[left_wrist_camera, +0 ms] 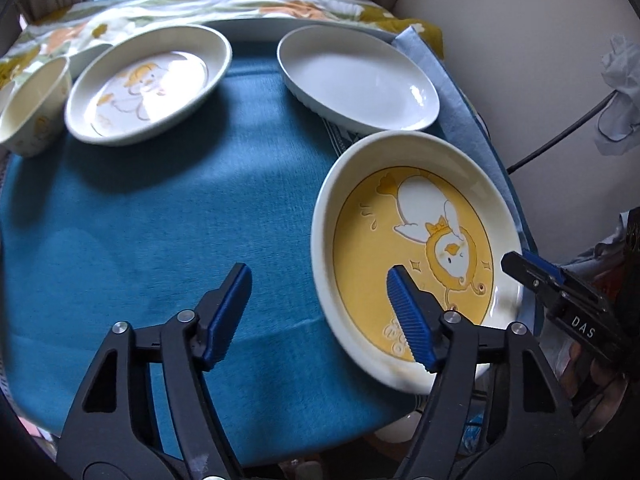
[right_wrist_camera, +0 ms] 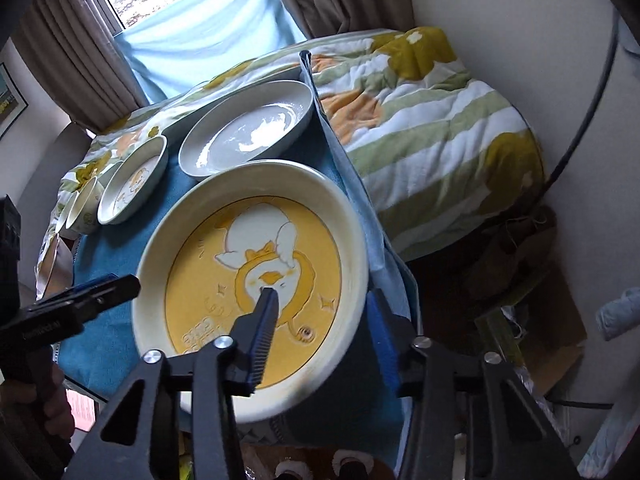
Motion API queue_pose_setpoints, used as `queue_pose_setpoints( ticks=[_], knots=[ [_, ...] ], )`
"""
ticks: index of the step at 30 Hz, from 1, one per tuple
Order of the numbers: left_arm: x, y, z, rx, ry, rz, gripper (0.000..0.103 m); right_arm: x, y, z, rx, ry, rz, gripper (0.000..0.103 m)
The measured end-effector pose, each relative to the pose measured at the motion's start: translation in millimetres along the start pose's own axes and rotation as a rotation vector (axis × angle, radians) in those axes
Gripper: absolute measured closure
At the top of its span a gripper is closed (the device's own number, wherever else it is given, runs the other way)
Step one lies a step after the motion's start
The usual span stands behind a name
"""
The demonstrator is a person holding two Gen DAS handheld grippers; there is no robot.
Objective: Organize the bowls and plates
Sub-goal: 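Move the left gripper to the yellow duck plate rim and close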
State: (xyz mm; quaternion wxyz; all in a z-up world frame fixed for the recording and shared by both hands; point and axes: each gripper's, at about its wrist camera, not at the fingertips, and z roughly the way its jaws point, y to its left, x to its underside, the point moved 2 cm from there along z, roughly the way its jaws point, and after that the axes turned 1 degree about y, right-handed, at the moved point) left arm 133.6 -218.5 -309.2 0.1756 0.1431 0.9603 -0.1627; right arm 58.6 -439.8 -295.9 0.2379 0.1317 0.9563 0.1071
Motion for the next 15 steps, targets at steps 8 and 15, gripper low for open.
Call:
queue_pose_setpoints(
  ticks=[8, 15],
  knots=[
    [-0.7, -1.1, 23.6, -0.003, 0.036, -0.029, 0.068, -13.7, -10.4, 19.6, -0.034, 0.031, -0.038, 0.08],
    [5.3, -11.9, 30.0, -0.001, 0.06, 0.005, 0.079, -17.2, -14.5, 27.9, -0.042, 0.038, -0.066, 0.089]
  ],
)
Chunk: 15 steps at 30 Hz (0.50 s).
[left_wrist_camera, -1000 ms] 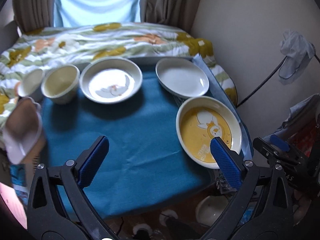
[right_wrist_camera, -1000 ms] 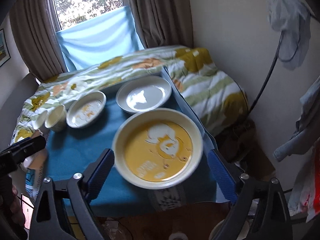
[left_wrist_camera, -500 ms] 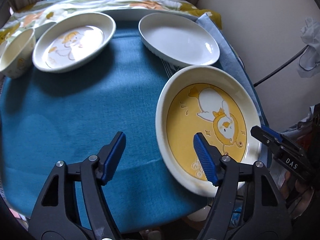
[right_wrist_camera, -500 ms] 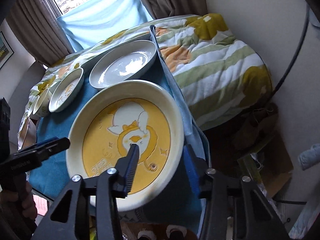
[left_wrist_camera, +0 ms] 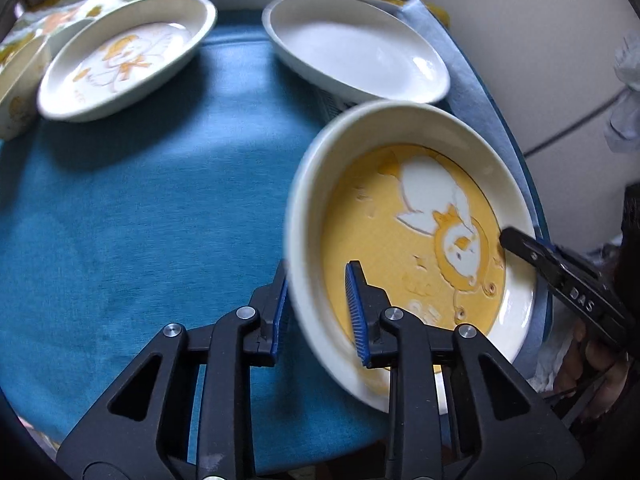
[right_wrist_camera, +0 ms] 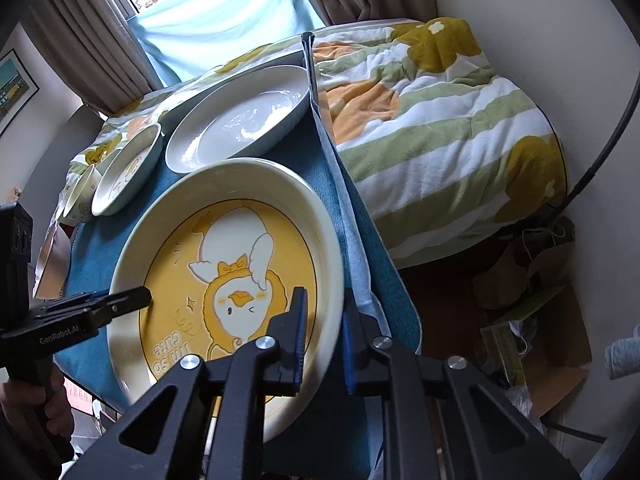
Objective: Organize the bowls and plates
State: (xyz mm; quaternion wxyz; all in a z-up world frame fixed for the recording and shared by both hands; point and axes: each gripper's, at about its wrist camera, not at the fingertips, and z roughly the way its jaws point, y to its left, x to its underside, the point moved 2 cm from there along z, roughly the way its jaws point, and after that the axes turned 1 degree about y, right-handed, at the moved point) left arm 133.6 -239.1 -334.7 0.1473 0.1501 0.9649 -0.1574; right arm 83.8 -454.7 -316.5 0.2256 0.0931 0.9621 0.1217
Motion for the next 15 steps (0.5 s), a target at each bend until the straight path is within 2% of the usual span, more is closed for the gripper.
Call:
queue_pose_setpoints(
  ticks=[7, 15],
  knots=[
    [0.2, -2.1, -2.9, -0.031, -0.021, -0.007, 0.079, -1.8, 1.4, 0.7, 0.0, -0.003, -0.033, 0.088],
    [4.8, -0.1, -23.6, -0.054, -0.074, -0.017, 0.079, -7.4, 12.7, -14.0, -0.01, -0.038, -0.101, 0.088]
  ],
)
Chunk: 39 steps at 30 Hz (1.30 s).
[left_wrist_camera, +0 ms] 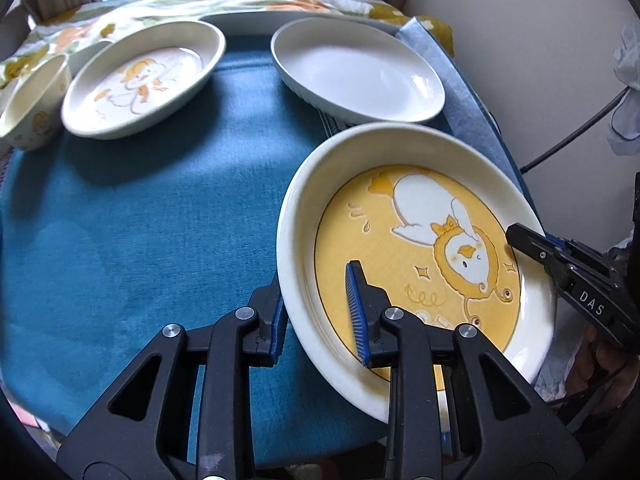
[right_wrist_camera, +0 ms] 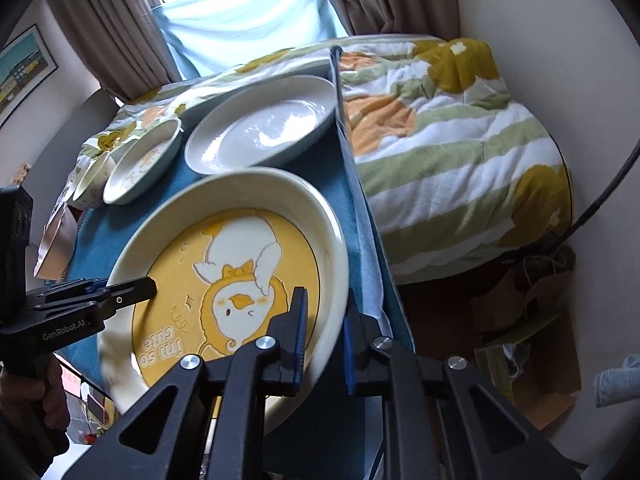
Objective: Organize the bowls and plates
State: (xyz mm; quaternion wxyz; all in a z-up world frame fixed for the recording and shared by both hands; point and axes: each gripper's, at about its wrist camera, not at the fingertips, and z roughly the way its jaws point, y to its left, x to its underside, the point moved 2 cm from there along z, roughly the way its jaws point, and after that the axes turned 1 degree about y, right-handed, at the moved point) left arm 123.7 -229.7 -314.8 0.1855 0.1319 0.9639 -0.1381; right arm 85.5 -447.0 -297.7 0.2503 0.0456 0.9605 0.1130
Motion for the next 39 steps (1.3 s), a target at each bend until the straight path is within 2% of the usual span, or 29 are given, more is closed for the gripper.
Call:
queue_pose_setpoints(
  ticks=[6, 9, 15, 20, 23, 30, 39],
  knots=[
    [6.0, 19.5, -28.4, -0.002, -0.056, -0.045, 0.079, -11.9, 24.9, -7.3, -0.018, -0.02, -0.055, 0.088],
    [6.0, 39.0, -49.7, -0.017, -0.083, -0.068, 0.079, -18.8, 49.4, -10.9, -0.042, -0.034, -0.077, 0.088],
    [9.2, 96.9, -97.9, -0.064, -0.13, -0.09, 0.079, -28.8, 114.4, -12.9, -0.082, -0.05, -0.133, 0.088],
    [20.3, 156.4, -122.1, -0.101, -0.13, -0.106, 0.079, -30.4, 172.6, -0.7, -0.116, -0.05, -0.16, 0.088],
    [28.6, 190.0, -123.1, -0.114, -0.117, -0.125, 0.079, -27.9, 208.0, 16.3, -0.132, -0.035, -0.175, 0.088],
    [40.8, 249.3, -104.0, -0.109, -0.085, -0.142, 0.079, -11.5, 255.4, 57.9, -0.134, -0.004, -0.172, 0.088],
    [44.0, 271.7, -74.0, -0.089, -0.074, -0.128, 0.079, 2.2, 261.1, 88.6, -0.111, 0.026, -0.154, 0.088]
  ],
)
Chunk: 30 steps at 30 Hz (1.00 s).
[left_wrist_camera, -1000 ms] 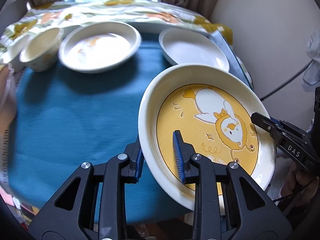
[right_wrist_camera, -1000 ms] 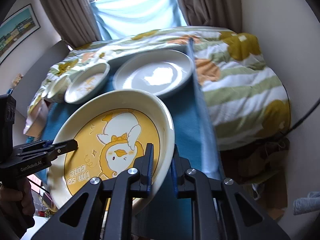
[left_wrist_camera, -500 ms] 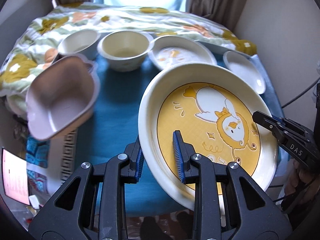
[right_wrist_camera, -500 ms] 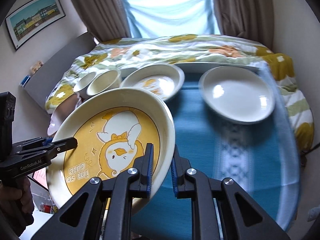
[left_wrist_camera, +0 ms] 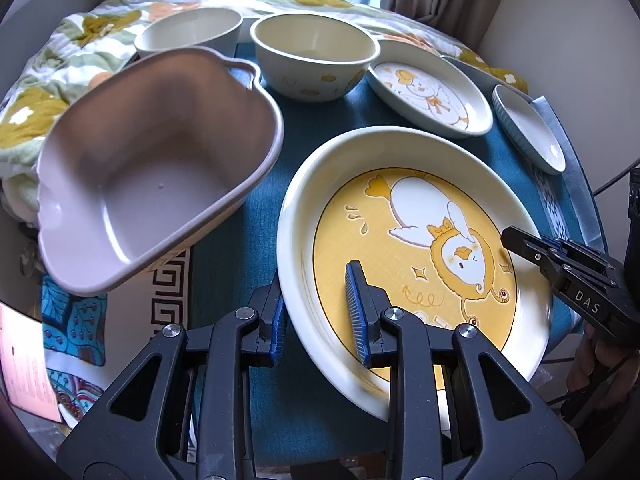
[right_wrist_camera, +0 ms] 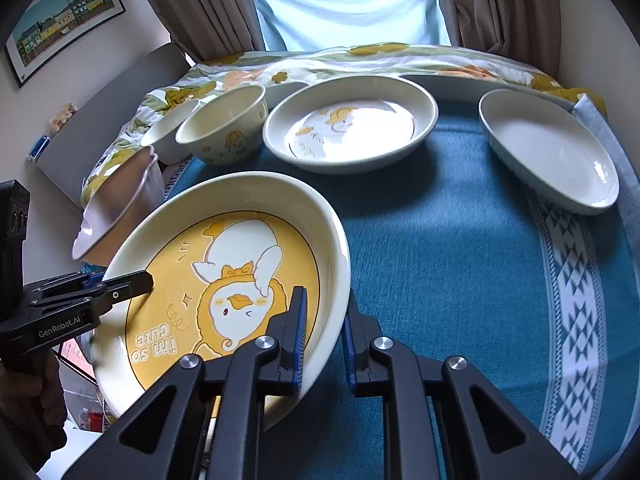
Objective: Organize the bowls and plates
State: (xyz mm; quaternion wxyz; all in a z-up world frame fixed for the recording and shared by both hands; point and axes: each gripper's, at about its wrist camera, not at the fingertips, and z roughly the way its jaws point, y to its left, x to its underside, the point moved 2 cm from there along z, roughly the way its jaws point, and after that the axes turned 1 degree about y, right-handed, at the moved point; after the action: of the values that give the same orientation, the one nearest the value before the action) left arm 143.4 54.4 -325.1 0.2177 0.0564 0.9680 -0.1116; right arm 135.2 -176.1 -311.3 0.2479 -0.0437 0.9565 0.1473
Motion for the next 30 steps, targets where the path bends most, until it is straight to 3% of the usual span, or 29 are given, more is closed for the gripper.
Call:
queue_pose_setpoints(
  ticks=[9, 30],
  knots=[
    [7.7, -2.1, 9.5, -0.003, 0.008, -0.015, 0.079, 5.8, 3.2, 4.9, 0.013, 0.019, 0.002, 0.088],
    [2.9, -14.2, -7.3, -0.163, -0.05, 0.023, 0.079, 6.2, -4.6, 0.8, 0.01, 0.034, 0.048, 0.087]
  ],
)
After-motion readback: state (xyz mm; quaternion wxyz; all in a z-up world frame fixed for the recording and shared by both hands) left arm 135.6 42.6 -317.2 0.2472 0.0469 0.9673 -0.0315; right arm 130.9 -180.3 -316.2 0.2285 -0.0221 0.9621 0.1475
